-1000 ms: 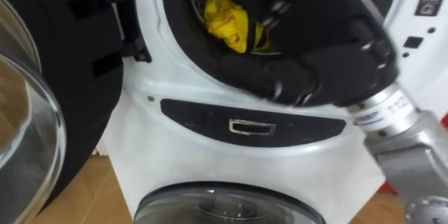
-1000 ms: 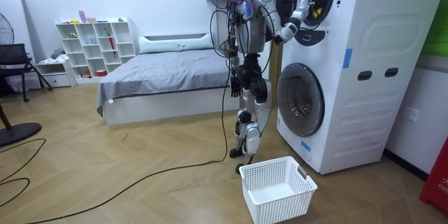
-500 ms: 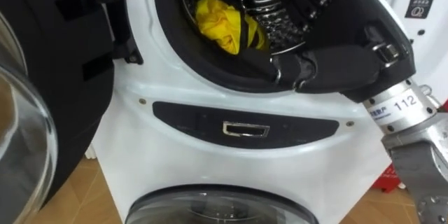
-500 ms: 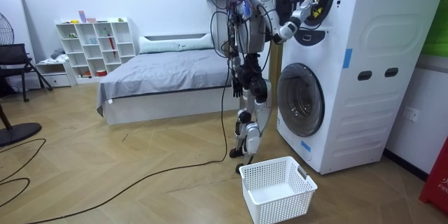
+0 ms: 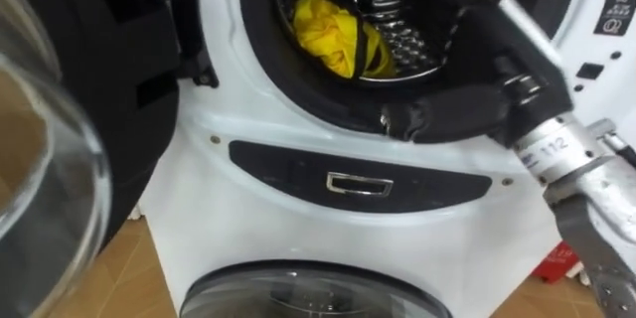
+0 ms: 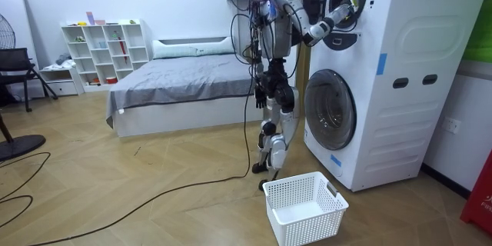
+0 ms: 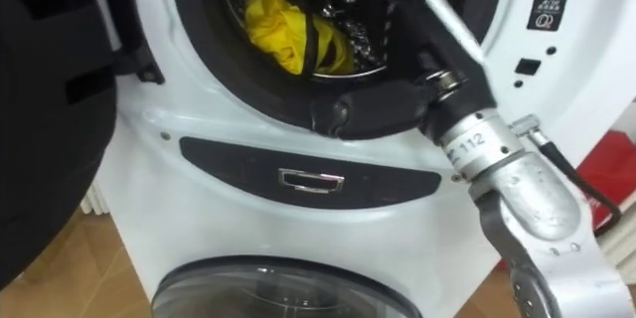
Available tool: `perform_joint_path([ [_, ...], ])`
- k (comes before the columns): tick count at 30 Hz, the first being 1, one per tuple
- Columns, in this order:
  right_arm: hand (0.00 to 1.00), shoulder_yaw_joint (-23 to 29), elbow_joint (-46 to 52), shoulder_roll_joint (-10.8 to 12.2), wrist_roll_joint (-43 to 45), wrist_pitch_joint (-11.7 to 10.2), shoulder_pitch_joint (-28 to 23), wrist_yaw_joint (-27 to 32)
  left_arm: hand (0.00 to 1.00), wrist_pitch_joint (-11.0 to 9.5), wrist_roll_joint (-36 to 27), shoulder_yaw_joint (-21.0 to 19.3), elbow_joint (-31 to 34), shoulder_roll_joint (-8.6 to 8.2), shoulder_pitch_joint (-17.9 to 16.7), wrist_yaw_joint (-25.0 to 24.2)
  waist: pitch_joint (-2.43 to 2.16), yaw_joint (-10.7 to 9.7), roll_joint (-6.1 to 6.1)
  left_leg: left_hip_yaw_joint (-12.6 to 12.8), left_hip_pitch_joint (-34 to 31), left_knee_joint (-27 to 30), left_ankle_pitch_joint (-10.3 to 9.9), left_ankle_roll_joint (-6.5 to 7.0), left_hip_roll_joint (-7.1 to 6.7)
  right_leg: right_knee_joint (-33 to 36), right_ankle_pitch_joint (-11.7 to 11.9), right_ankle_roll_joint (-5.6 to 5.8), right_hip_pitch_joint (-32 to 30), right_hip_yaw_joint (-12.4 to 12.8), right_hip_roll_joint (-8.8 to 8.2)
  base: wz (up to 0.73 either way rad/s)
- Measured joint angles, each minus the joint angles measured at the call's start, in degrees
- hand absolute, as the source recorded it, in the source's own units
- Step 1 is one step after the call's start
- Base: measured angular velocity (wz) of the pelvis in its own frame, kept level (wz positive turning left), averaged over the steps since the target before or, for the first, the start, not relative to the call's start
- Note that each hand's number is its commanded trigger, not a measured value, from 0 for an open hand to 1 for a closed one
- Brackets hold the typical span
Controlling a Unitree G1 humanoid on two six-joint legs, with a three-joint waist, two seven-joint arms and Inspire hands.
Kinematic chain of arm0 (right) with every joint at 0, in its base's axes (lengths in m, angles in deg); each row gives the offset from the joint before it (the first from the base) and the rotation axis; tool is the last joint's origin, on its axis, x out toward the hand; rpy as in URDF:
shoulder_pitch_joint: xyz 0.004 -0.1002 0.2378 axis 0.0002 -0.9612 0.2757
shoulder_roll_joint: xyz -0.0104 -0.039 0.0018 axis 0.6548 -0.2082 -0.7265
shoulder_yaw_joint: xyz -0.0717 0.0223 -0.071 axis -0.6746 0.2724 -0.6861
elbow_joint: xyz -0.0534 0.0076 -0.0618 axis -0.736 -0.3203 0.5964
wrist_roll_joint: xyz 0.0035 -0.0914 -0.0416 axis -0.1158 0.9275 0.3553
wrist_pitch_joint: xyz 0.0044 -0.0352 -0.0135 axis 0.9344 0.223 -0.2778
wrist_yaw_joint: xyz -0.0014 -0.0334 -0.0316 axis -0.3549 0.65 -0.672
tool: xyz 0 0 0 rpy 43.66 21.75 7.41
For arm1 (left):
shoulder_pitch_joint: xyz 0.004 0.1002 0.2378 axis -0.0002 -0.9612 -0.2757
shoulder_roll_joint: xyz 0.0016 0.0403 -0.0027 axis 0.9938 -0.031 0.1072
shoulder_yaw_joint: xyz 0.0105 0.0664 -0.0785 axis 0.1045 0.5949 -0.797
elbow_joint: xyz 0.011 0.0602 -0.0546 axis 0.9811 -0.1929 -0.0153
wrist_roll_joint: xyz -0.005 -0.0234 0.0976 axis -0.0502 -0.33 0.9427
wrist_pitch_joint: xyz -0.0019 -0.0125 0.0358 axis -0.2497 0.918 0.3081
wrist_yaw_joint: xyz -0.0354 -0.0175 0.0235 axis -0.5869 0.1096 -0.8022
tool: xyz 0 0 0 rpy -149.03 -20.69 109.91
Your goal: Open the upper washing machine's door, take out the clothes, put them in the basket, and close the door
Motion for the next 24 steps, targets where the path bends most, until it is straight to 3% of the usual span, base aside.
perform_joint_path([
  [4, 0.00, -1.29, -1.65, -1.32, 3.39, 0.57, 1.61, 0.00, 0.00, 0.23, -0.01, -0.01, 1.09, 0.13, 0.19, -0.61, 0.26, 0.43, -0.59, -0.96, -0.75, 0.81, -0.03, 0.08, -0.50, -0.21, -0.22, 0.28, 0.07, -0.91, -0.30, 0.13],
  [9, 0.00, -2.63, -6.19, -1.55, 9.94, 0.75, 6.05, -0.70, 0.00, 1.07, 0.02, -0.03, 1.09, 0.33, 0.36, -0.48, -0.17, 1.43, -1.33, -2.14, -1.00, 0.80, 0.06, 0.17, -1.03, -0.28, -0.66, 0.46, -0.04, -1.35, -0.53, 0.11],
  [13, 0.00, -3.87, -10.53, -3.66, 10.93, 1.09, 9.29, -1.73, 0.00, 1.19, 0.16, -0.04, 1.05, 0.46, 0.76, -0.13, -0.41, 1.85, -1.78, -3.16, -1.00, 0.63, 0.07, 0.18, -0.98, -0.21, -0.66, 0.48, -0.07, -2.69, -0.64, 0.15],
  [15, 0.00, -4.36, -12.07, -4.85, 10.15, 1.10, 10.15, -3.16, 0.00, 2.24, 0.31, -0.04, 1.01, 0.48, 0.94, 0.29, -0.39, 1.90, -1.76, -3.45, -0.68, 0.62, 0.07, 0.18, -0.96, -0.15, -0.66, 0.48, 0.32, -2.76, -0.61, 0.05],
  [24, 0.00, -5.11, -14.16, -5.00, 10.73, 2.56, 11.27, -3.96, 0.00, 3.57, 0.41, -0.06, 0.93, 0.73, 1.38, 0.70, -0.01, 2.08, -2.45, -3.98, -0.73, 0.55, 0.03, 0.16, -1.07, -0.21, -0.75, 0.60, 0.86, -2.77, -0.70, 0.02],
])
